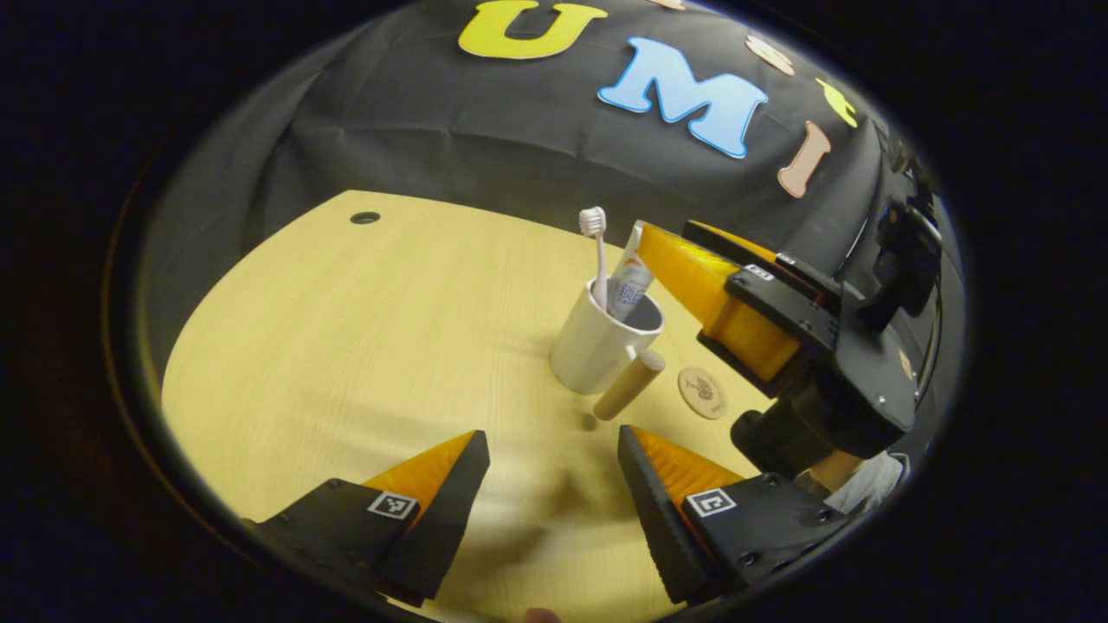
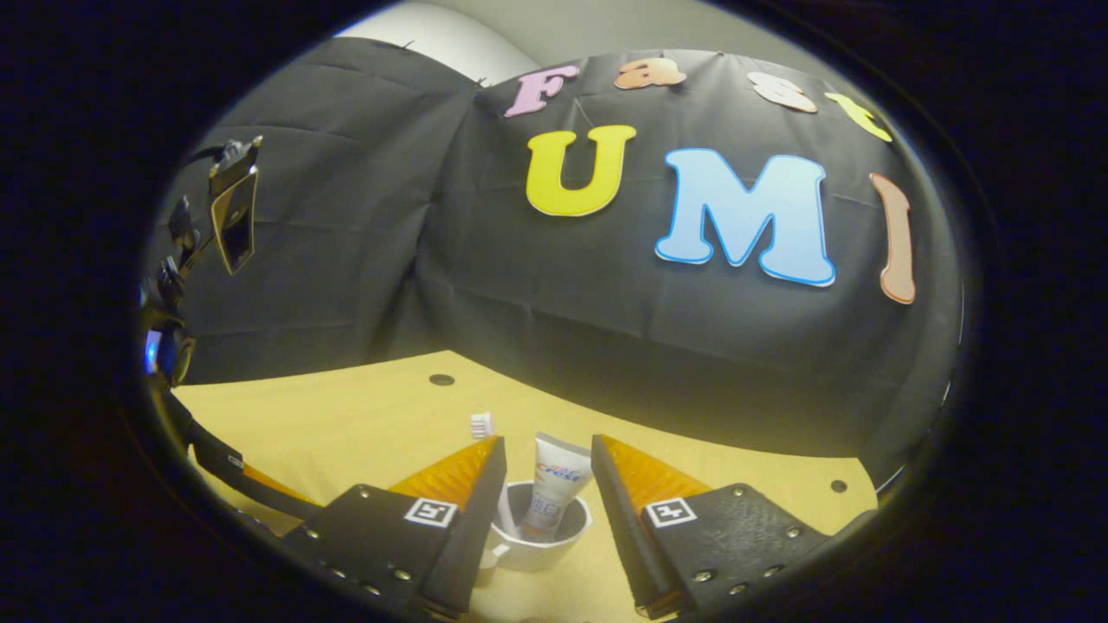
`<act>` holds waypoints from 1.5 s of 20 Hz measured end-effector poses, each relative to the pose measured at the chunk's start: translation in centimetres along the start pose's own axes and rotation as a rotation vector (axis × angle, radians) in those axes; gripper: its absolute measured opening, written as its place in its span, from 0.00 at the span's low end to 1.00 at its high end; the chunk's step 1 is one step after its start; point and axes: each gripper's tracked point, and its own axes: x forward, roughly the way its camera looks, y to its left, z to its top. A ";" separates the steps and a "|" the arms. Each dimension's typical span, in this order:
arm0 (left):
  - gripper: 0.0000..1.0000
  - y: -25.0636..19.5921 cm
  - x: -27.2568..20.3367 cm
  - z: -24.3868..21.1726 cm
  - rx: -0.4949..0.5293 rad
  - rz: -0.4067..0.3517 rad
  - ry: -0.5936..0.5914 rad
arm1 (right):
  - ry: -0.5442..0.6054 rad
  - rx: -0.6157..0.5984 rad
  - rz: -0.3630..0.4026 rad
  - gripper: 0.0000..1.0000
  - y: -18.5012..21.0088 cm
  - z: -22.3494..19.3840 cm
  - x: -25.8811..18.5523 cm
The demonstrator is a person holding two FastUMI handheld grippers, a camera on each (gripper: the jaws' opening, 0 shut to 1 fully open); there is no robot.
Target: Put the toothbrush and toothpaste on the desktop into the cup, then pick up the cup and place it on the coaster on the desktop.
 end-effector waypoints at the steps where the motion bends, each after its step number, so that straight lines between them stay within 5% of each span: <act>1: 0.97 -0.4 0.0 0.1 -0.003 -0.006 0.006 | 0.007 0.008 -0.013 0.77 -0.4 0.5 -1.1; 2: 0.97 -0.8 0.2 0.2 -0.005 -0.009 0.016 | 0.012 0.011 -0.029 0.89 -0.9 0.9 -2.2; 15: 0.95 -5.9 3.1 1.4 0.074 -0.007 0.144 | 0.057 0.113 -0.203 0.86 -9.7 4.7 -13.8; 30: 0.94 -6.0 10.5 3.3 0.075 0.101 0.449 | 0.209 0.209 -0.377 0.86 -16.7 -1.1 -23.5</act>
